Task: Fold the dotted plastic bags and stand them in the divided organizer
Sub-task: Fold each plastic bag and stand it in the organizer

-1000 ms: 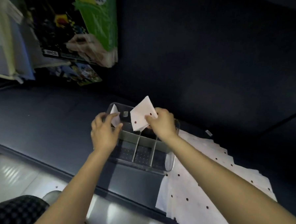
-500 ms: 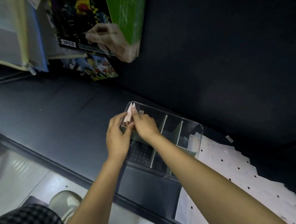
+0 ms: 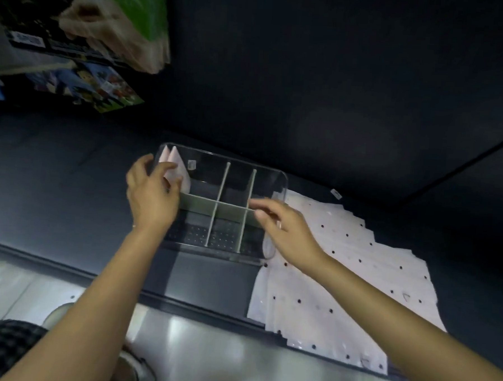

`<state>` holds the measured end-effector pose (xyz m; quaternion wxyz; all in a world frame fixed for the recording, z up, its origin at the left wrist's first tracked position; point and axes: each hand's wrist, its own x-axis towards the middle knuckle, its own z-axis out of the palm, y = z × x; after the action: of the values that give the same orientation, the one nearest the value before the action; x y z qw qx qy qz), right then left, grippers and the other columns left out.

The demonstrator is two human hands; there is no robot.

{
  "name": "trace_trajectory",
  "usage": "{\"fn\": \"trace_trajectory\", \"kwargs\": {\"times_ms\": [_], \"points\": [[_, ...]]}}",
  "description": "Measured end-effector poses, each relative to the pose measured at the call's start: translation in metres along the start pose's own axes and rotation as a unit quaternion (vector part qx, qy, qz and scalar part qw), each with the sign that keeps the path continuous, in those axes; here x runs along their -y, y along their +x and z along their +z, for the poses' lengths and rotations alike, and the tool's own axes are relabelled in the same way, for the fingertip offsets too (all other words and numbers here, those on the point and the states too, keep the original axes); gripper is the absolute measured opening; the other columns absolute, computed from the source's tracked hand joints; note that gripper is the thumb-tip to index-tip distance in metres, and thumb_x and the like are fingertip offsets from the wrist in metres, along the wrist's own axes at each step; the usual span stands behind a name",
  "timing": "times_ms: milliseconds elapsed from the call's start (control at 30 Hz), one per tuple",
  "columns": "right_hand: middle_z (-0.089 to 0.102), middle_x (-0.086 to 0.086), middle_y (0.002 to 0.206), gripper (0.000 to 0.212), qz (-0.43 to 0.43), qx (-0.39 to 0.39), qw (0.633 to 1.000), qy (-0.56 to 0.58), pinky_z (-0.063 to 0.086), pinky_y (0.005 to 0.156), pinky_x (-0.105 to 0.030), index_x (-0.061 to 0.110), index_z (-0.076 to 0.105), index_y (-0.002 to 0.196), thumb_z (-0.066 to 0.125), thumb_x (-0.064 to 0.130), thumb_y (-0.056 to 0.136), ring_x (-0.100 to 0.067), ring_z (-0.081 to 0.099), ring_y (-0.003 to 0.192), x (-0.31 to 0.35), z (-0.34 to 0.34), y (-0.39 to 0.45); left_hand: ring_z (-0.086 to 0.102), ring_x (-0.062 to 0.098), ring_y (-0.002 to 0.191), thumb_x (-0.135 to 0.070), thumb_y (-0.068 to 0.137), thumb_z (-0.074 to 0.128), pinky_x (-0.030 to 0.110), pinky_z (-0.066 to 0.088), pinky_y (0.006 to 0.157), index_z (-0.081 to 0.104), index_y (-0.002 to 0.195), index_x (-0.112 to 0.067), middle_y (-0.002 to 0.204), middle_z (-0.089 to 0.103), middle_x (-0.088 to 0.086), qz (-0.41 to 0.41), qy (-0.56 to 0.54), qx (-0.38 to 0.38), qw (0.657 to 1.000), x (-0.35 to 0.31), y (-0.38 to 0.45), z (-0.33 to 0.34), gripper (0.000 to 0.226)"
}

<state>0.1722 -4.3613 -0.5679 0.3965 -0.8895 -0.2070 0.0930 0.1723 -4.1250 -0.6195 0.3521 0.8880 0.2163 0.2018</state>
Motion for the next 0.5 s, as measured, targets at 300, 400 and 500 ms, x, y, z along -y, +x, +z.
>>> {"fn": "trace_trajectory", "kwargs": {"times_ms": [300, 400, 500], "points": [[0.034, 0.019, 0.136, 0.059, 0.131, 0.090, 0.969, -0.190, 0.019, 0.109, -0.012, 0.023, 0.045, 0.137, 0.063, 0.044, 0.085, -0.009, 0.031, 0.134, -0.134, -0.053, -0.201, 0.056, 0.021, 0.107, -0.020, 0.091, 0.059, 0.034, 0.050, 0.087, 0.067, 0.105, -0.013, 0.116, 0.061, 0.003, 0.325, -0.045, 0.263, 0.907, -0.097, -0.140, 0.046, 0.017], [0.030, 0.009, 0.148, 0.077, 0.085, 0.148, 0.948, -0.267, 0.024, 0.114, -0.025, 0.021, 0.042, 0.140, 0.067, 0.055, 0.075, -0.011, 0.026, 0.138, -0.150, -0.044, -0.232, 0.022, 0.012, 0.141, -0.043, 0.089, 0.057, 0.024, 0.023, 0.112, 0.045, 0.138, -0.026, 0.153, 0.029, -0.006, 0.346, 0.078, 0.470, 0.808, -0.083, -0.202, 0.073, 0.053], [0.061, -0.006, 0.126, 0.055, 0.007, 0.089, 0.948, -0.305, 0.053, 0.090, -0.038, 0.013, 0.069, 0.109, 0.087, 0.034, 0.062, -0.024, 0.057, 0.118, -0.153, -0.038, -0.239, -0.003, 0.016, 0.146, -0.045, 0.086, 0.061, 0.028, -0.009, 0.116, 0.025, 0.148, -0.025, 0.158, 0.003, -0.005, 0.376, 0.142, 0.503, 0.765, -0.056, -0.229, 0.079, 0.074]]}}
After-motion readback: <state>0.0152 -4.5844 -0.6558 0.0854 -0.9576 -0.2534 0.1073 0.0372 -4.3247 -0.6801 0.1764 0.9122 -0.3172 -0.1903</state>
